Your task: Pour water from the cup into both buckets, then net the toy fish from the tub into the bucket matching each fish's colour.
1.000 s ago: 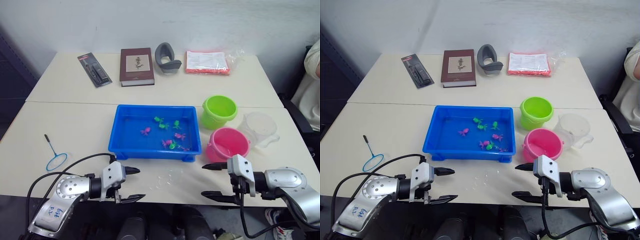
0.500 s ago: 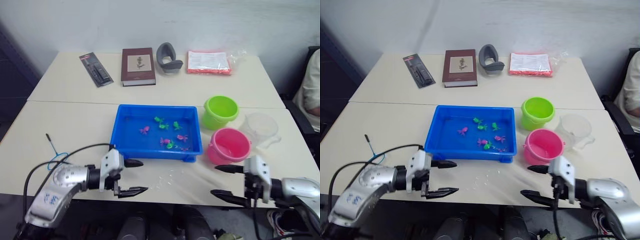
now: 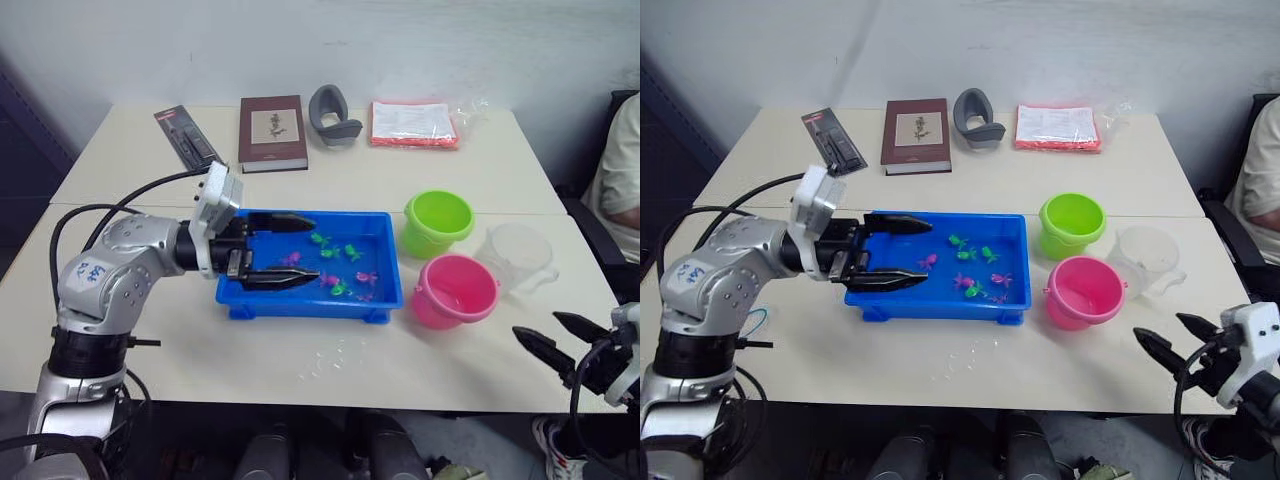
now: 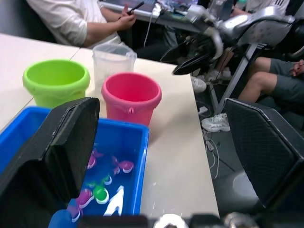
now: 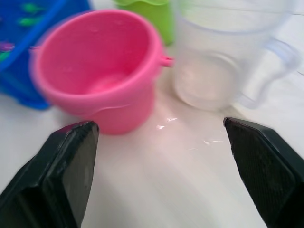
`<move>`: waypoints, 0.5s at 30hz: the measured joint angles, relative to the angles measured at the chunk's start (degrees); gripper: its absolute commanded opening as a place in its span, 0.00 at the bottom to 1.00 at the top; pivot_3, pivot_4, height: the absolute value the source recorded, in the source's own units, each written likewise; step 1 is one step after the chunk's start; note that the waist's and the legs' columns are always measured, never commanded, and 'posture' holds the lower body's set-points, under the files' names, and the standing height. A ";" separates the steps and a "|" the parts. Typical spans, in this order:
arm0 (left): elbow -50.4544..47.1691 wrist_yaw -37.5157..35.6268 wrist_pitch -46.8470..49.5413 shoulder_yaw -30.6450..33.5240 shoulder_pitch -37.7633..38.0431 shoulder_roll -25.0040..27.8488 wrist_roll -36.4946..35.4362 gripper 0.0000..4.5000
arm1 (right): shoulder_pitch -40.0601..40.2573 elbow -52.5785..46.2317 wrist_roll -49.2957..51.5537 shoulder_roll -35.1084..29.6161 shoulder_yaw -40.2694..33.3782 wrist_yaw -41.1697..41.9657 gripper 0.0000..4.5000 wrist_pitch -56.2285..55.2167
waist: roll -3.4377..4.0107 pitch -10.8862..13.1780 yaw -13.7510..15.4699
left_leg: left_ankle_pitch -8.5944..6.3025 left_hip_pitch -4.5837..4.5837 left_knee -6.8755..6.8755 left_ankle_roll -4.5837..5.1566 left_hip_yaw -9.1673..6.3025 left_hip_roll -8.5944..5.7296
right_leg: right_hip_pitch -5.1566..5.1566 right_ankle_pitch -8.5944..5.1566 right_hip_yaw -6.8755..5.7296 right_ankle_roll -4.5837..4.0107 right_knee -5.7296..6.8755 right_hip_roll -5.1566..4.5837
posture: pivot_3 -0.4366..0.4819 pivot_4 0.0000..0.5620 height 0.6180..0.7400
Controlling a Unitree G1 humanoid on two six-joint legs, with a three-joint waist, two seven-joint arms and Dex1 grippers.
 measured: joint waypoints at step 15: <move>1.97 1.12 -2.79 -2.53 -2.07 -2.16 4.67 1.00 | -22.05 22.76 -15.26 2.63 9.39 -14.63 0.99 -6.89 | 0.00 0.00 -0.12 | 0.18 0.03 -0.01 -0.16 0.19 0.02 | -0.09 0.01 0.16 0.01 0.11 0.09 | 0.48 0.27 1.00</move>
